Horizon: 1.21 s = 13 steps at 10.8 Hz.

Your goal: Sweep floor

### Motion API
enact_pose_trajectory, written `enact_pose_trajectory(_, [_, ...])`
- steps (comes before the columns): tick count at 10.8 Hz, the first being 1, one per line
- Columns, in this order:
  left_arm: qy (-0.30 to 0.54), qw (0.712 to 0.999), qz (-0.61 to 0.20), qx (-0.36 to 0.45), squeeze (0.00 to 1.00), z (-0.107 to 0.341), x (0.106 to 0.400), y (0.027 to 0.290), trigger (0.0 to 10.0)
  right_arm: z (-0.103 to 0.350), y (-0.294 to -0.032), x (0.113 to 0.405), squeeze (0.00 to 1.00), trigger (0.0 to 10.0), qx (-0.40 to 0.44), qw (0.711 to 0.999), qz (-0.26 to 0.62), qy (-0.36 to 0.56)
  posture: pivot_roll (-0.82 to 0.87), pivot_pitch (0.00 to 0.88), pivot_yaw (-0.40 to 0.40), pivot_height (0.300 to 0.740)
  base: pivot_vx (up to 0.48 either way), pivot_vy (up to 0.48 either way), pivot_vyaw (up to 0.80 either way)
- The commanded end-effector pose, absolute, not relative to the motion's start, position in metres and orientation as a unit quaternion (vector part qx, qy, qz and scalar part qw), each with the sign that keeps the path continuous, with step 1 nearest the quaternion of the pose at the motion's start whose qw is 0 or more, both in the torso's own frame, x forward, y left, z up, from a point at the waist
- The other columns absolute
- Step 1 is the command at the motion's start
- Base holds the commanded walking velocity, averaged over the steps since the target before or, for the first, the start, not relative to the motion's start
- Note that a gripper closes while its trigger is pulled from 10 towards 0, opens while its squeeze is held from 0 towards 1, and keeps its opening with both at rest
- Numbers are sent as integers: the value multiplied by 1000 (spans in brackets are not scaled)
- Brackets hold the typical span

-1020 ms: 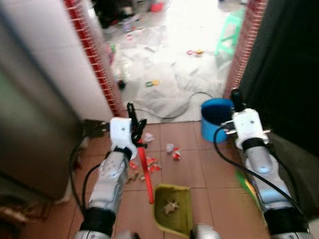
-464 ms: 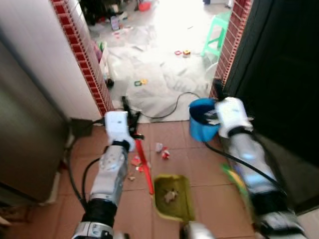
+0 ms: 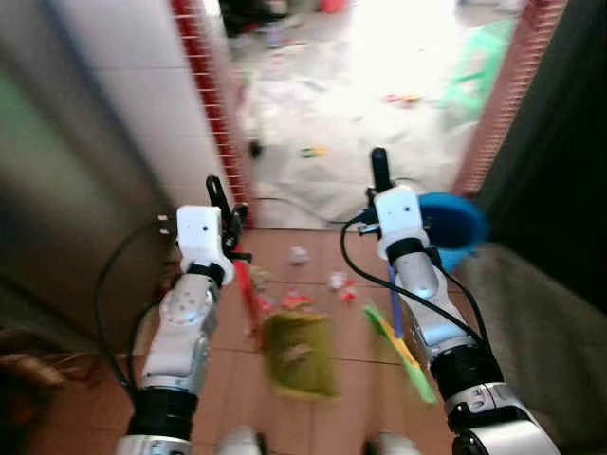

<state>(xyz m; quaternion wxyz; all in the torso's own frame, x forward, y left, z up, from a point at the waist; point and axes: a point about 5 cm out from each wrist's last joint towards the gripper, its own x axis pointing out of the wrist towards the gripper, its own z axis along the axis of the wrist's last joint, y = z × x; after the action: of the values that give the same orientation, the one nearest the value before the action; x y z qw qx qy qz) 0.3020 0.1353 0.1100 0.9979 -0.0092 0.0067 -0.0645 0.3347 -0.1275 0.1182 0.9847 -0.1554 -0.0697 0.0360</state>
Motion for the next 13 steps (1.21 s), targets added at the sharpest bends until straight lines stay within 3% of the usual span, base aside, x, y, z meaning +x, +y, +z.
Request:
enact_pose_trajectory(1, [-14, 997, -79, -10, 0, 122, 303, 133, 10000, 129, -128, 338, 0, 10000, -149, 984, 21, -95, -34, 0, 164, 740, 0, 0, 0])
enact_pose_trajectory(3, [-2, 993, -121, -6, 0, 121, 305, 119, 10000, 119, -136, 329, 0, 10000, -143, 985, -5, -92, -75, 0, 223, 740, 0, 0, 0])
enact_pose_trajectory(5, [0, 991, -133, -5, 0, 121, 308, 115, 10000, 115, -143, 326, 0, 10000, -144, 985, -20, -88, -95, 0, 230, 740, 0, 0, 0])
enact_pose_trajectory(7, [2, 994, -108, -23, 0, 117, 304, 116, 10000, 123, -146, 331, 0, 10000, -164, 982, 3, -93, -93, 0, 146, 740, 0, 0, 0])
enact_pose_trajectory(8, [4, 995, -90, -38, 0, 111, 298, 114, 10000, 125, -149, 332, 0, 10000, -179, 979, 26, -90, -104, 0, 67, 740, 0, 0, 0])
enact_pose_trajectory(10, [7, 996, -67, -54, 0, 104, 296, 113, 10000, 128, -148, 329, 0, 10000, -199, 974, 56, -89, -135, 0, 6, 740, 0, 0, 0])
enact_pose_trajectory(13, [10, 993, -86, -76, 0, 101, 297, 93, 10000, 135, -160, 323, 0, 10000, -226, 968, 62, -92, -215, 0, 20, 740, 0, 0, 0])
